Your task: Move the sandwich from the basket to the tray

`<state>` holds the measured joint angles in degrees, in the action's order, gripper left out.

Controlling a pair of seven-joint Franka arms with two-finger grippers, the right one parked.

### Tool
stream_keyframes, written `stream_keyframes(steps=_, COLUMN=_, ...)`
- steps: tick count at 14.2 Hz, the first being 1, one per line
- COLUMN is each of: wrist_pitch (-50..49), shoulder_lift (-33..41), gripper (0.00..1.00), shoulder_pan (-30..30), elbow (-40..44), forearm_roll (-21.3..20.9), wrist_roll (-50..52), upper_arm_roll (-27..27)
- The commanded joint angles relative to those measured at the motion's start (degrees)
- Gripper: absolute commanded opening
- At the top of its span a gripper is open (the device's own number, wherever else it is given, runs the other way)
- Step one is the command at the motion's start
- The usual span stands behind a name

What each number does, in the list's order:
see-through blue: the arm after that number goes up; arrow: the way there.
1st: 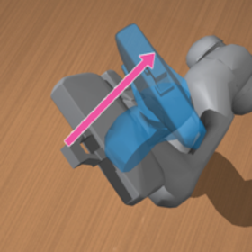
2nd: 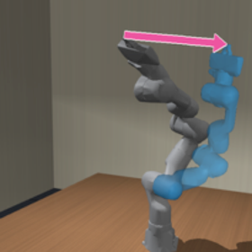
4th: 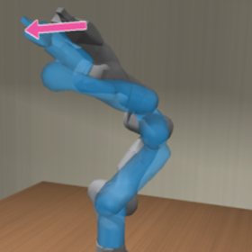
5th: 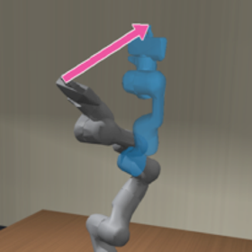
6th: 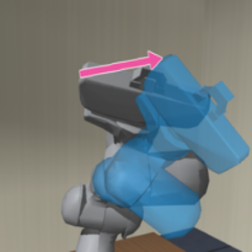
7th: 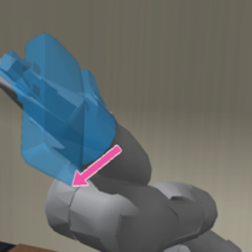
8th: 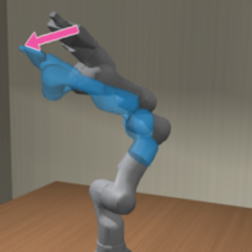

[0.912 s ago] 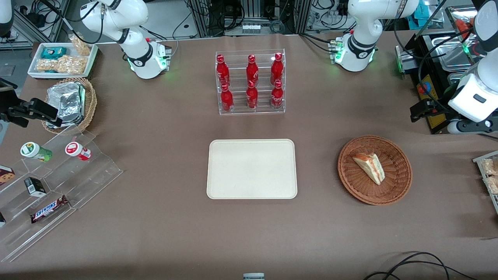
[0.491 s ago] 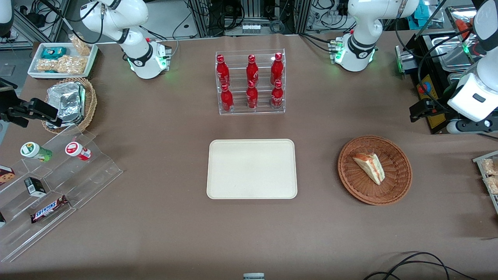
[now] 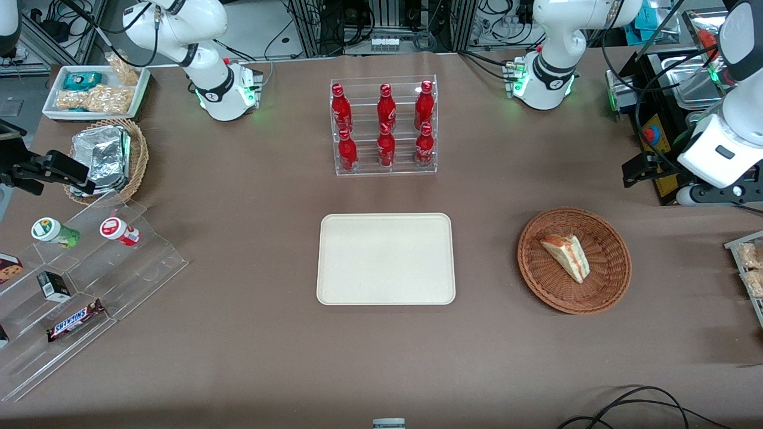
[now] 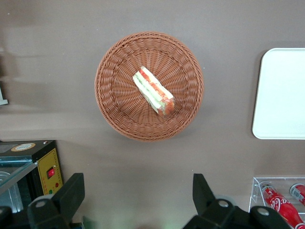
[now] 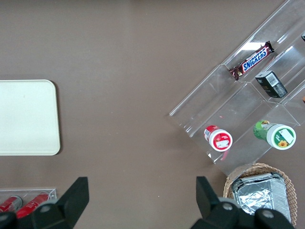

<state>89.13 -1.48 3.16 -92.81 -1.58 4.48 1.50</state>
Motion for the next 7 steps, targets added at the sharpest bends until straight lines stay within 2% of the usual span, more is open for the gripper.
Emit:
stream_keyframes(steps=1, wrist_pitch=-0.28, shoulder_lift=-0.80, gripper=1.00, shoulder_pan=0.54, elbow=-1.57, forearm_roll=0.44, wrist_roll=0.09, upper_arm_roll=-0.27)
stream_keyframes(steps=4, wrist_pitch=2.35, shoulder_lift=-4.66, gripper=1.00, shoulder_pan=0.62, elbow=-4.64, forearm_roll=0.18, wrist_roll=0.35, upper_arm_roll=-0.27)
stream_keyframes(steps=7, wrist_pitch=16.11, shoulder_lift=-5.38, gripper=1.00, shoulder_pan=0.71, elbow=-14.47, forearm_roll=-0.53, wrist_roll=3.33, upper_arm_roll=-0.18)
